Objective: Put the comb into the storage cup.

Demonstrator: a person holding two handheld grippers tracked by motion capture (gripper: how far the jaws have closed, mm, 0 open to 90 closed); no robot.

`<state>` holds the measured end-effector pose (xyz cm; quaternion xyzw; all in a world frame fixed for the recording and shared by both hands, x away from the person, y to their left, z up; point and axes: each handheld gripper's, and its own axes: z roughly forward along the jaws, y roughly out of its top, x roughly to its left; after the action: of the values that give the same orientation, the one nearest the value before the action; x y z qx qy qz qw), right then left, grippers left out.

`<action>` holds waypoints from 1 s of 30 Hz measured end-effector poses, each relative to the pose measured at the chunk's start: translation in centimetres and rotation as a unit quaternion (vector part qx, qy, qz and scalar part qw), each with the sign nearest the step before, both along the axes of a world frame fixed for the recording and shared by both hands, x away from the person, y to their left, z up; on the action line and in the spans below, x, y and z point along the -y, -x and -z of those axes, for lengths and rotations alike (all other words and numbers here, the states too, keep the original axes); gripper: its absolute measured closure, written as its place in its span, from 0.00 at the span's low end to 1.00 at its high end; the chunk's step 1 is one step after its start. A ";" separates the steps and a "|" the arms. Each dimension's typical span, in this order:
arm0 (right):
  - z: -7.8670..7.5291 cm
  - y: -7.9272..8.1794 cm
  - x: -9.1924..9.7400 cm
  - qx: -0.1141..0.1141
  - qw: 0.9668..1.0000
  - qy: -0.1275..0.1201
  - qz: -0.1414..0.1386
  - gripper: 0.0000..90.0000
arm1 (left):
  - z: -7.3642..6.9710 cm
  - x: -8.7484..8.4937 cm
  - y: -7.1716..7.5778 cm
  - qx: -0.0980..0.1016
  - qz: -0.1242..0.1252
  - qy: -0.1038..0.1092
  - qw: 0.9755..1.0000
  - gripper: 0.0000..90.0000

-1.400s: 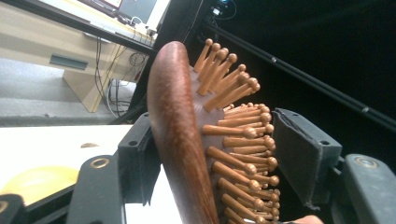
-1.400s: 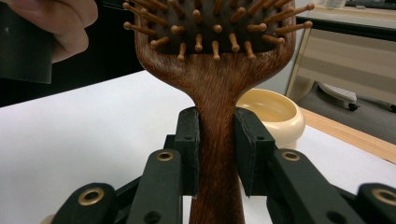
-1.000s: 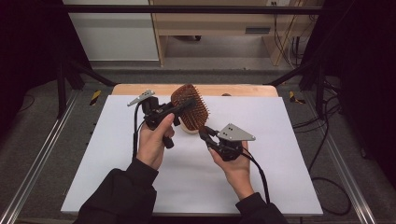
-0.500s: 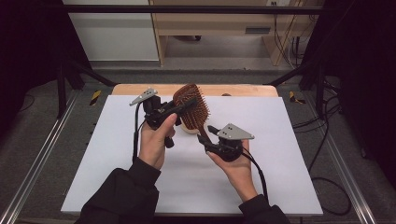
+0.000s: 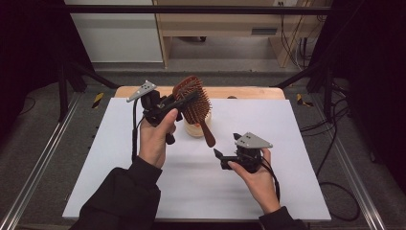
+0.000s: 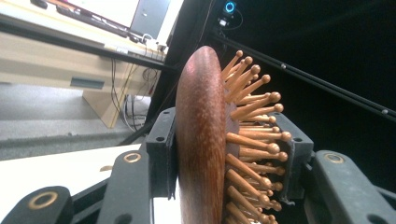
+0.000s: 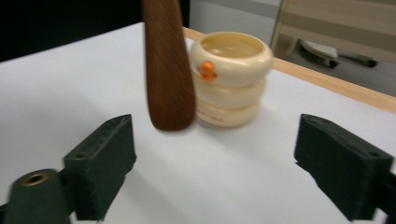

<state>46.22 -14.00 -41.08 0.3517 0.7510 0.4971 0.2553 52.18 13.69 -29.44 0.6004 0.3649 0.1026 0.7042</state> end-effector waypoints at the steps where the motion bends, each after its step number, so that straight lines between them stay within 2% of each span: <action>1: 0.1 0.2 0.6 0.002 1.000 -0.001 0.006 0.13 | -0.2 -0.1 0.0 0.002 0.000 0.000 1.000 0.57; 5: 0.3 0.9 3.4 0.011 1.000 -0.005 0.029 0.13 | -0.6 -0.2 -0.2 0.001 -0.004 0.003 1.000 0.57; 7: 0.4 1.3 4.4 0.014 0.999 -0.010 0.031 0.12 | -0.7 -0.3 -0.3 0.002 -0.005 -0.002 1.000 0.57; 9: 0.8 1.8 5.3 0.016 0.999 -0.001 0.032 0.10 | -0.8 -0.3 -0.3 0.000 -0.005 -0.002 1.000 0.56; 14: 2.1 2.6 7.3 0.034 0.998 -0.004 0.056 0.10 | -0.9 -0.4 -0.7 -0.001 -0.015 -0.005 1.000 0.56; 17: 2.8 2.9 7.9 0.046 0.997 -0.014 0.064 0.10 | -1.0 -0.5 -0.9 -0.005 -0.018 -0.002 1.000 0.56; 19: 3.1 3.0 8.2 0.046 0.997 -0.010 0.061 0.09 | -1.1 -0.6 -1.1 -0.003 -0.022 -0.002 1.000 0.56; 22: 3.5 3.0 8.7 0.048 0.996 -0.027 0.066 0.09 | -1.0 -0.8 -1.5 -0.004 -0.027 0.000 1.000 0.56; 27: 3.7 3.0 8.9 0.047 0.996 -0.034 0.070 0.09 | -1.0 -1.2 -2.0 -0.007 -0.038 0.008 0.999 0.56; 30: 3.9 3.0 9.0 0.046 0.996 -0.031 0.067 0.10 | -1.2 -1.3 -2.1 -0.003 -0.040 0.011 0.999 0.56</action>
<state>43.25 -22.96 -45.03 0.3860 0.6975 0.5172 0.3114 54.31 14.99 -28.24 0.5782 0.3917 0.1245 0.7048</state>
